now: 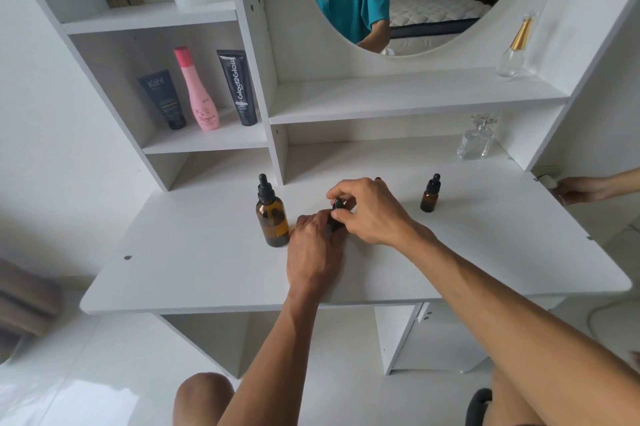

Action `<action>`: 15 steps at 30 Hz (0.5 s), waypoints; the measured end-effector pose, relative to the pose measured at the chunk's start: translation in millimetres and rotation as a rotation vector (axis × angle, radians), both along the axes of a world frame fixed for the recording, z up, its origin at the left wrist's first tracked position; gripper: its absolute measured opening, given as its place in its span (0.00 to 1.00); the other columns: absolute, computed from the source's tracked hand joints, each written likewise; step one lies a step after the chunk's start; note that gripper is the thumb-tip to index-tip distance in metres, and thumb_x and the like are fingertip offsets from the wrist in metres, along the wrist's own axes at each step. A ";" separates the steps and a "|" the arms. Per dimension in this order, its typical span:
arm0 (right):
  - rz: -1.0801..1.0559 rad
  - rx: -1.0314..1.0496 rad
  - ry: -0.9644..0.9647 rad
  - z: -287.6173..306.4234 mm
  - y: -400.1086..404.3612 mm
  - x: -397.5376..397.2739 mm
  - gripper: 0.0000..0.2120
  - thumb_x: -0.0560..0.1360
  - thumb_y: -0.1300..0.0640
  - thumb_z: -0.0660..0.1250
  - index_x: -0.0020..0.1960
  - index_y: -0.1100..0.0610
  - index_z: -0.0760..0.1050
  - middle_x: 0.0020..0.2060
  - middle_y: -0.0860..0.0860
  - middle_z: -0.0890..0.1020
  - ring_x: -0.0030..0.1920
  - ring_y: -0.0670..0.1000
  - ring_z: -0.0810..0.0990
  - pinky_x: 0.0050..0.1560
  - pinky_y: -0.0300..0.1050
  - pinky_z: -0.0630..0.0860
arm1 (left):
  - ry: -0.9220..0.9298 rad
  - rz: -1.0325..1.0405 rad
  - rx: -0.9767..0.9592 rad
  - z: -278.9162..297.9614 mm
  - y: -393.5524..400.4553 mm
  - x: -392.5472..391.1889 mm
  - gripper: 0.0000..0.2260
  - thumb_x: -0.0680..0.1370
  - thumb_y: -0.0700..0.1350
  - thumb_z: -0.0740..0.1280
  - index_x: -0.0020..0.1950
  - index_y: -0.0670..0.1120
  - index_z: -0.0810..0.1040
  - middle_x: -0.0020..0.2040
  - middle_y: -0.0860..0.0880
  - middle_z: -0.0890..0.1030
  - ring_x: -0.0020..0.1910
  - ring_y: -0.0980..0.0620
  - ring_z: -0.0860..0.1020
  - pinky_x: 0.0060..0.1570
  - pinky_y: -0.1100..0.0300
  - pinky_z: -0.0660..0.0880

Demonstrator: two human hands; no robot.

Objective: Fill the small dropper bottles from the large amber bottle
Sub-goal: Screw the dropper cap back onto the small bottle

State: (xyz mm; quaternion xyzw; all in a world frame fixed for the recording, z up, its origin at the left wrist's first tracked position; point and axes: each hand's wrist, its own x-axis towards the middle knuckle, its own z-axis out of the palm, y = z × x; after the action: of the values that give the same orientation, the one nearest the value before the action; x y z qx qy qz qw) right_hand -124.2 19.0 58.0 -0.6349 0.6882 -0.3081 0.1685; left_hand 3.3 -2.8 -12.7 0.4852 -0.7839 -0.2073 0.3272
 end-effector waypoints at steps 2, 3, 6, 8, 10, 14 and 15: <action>-0.053 -0.006 0.019 -1.1 0.3 0.8 0.13 0.72 0.52 0.74 0.56 0.50 0.81 0.48 0.47 0.85 0.48 0.50 0.82 0.55 0.51 0.79 | 0.016 0.004 0.011 0.6 0.9 -0.1 0.08 0.78 0.51 0.64 0.48 0.47 0.76 0.43 0.49 0.81 0.48 0.48 0.72 0.39 0.50 0.72; -0.068 -0.005 0.022 -1.4 0.3 1.4 0.14 0.71 0.51 0.75 0.56 0.49 0.81 0.49 0.47 0.85 0.49 0.50 0.82 0.55 0.51 0.79 | 0.017 0.006 0.014 0.6 1.1 0.2 0.08 0.78 0.51 0.64 0.48 0.47 0.76 0.43 0.49 0.81 0.48 0.48 0.72 0.39 0.50 0.71; -0.033 0.006 -0.008 -1.2 -0.8 1.4 0.15 0.71 0.53 0.75 0.57 0.50 0.81 0.49 0.48 0.85 0.51 0.50 0.82 0.56 0.51 0.79 | 0.005 0.003 0.010 -0.1 0.5 0.8 0.07 0.78 0.51 0.64 0.47 0.48 0.75 0.42 0.49 0.80 0.48 0.48 0.72 0.38 0.51 0.70; -0.019 0.019 -0.022 -1.8 -1.3 0.3 0.14 0.72 0.56 0.74 0.57 0.50 0.81 0.49 0.49 0.85 0.51 0.50 0.82 0.56 0.51 0.80 | 0.007 0.004 0.019 -0.3 -0.2 0.7 0.07 0.78 0.51 0.64 0.46 0.47 0.75 0.42 0.49 0.80 0.48 0.48 0.72 0.39 0.51 0.70; -0.032 0.023 -0.026 -2.7 -1.4 0.2 0.14 0.72 0.55 0.75 0.57 0.51 0.81 0.49 0.49 0.85 0.50 0.50 0.82 0.55 0.51 0.80 | 0.011 0.008 0.031 -0.8 -1.0 0.4 0.09 0.78 0.52 0.64 0.47 0.47 0.75 0.43 0.49 0.81 0.48 0.49 0.72 0.39 0.52 0.70; -0.057 -0.004 -0.041 -2.6 -1.8 1.2 0.13 0.70 0.54 0.77 0.53 0.51 0.81 0.44 0.47 0.84 0.45 0.49 0.82 0.52 0.51 0.80 | 0.025 0.023 0.057 -0.1 -0.9 0.3 0.10 0.78 0.53 0.65 0.50 0.47 0.78 0.44 0.48 0.81 0.50 0.49 0.72 0.40 0.52 0.71; -0.062 -0.007 -0.046 -2.5 -1.8 1.0 0.13 0.70 0.54 0.77 0.52 0.51 0.81 0.43 0.46 0.84 0.44 0.49 0.81 0.51 0.51 0.80 | 0.035 0.029 0.063 0.7 -0.6 0.1 0.10 0.79 0.53 0.66 0.51 0.47 0.78 0.45 0.48 0.81 0.51 0.49 0.73 0.41 0.51 0.72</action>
State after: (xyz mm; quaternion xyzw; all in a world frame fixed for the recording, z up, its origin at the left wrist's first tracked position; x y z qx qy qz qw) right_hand -123.2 17.2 55.4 -0.6068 0.7022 -0.3301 0.1723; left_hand 3.3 -3.4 -12.0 0.5029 -0.7641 -0.2353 0.3285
